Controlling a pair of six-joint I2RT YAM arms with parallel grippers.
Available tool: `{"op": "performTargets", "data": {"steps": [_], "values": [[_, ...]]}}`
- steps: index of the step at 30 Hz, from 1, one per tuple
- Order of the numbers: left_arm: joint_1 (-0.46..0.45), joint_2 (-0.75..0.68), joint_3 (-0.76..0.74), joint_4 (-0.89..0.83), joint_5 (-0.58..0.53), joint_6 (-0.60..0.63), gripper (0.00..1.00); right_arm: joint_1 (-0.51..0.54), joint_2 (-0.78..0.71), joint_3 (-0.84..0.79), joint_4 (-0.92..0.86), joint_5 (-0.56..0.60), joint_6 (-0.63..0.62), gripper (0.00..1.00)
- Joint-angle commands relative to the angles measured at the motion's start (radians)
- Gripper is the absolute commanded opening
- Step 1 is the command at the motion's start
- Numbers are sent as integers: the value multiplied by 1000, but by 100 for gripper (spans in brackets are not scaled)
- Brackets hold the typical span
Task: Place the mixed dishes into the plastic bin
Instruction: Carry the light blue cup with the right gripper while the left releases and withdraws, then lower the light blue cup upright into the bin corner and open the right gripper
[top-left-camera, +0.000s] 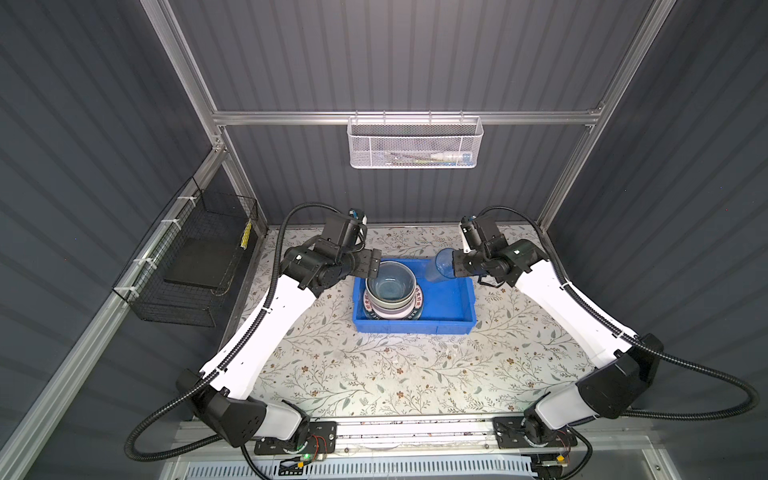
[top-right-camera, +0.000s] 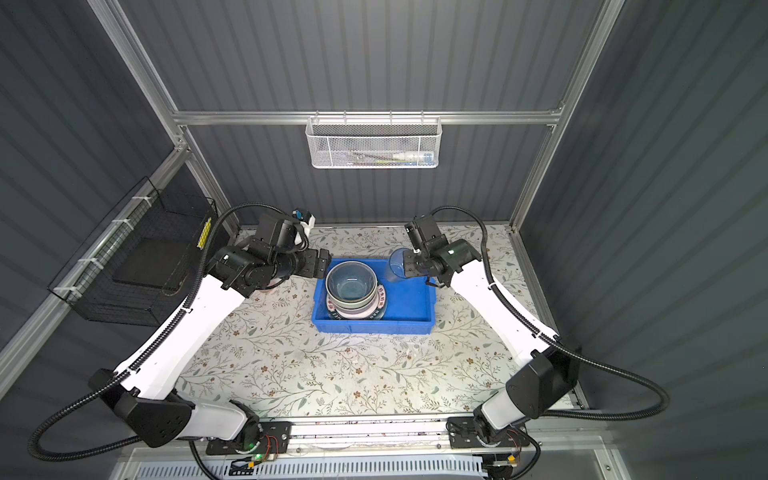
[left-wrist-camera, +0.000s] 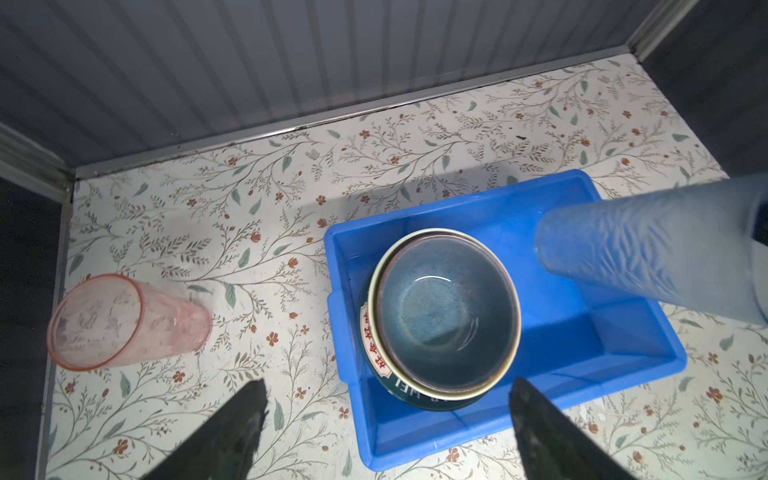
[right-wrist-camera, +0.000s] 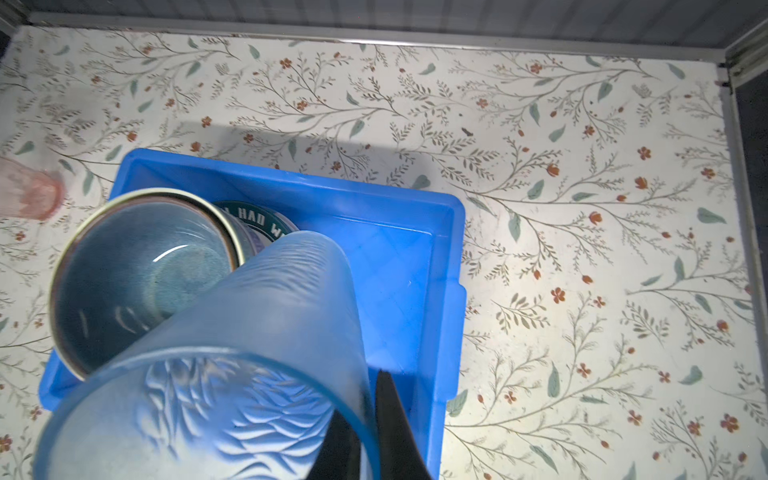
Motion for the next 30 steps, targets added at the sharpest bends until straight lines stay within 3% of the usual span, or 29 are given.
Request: {"op": "performTargets", "data": {"steps": [1,6,11,18,30], "values": [[75,-8,-48,-8,23,-69,92,-15,-9,-20,-2,42,-10,0],[101,-18,-87,-8,16,-72,93,-29,60,10,-35,90,-26,0],[107,-11,-90,-49,-61,-90,93,-50,146,54,-27,68,-51,0],[113,-28,-113,-71,-85,-94,93,-87,262,144,-56,70,-115,0],[121,-41,-142,-83,-123,-104,93,-134,326,157,-35,62,-139,0]]}}
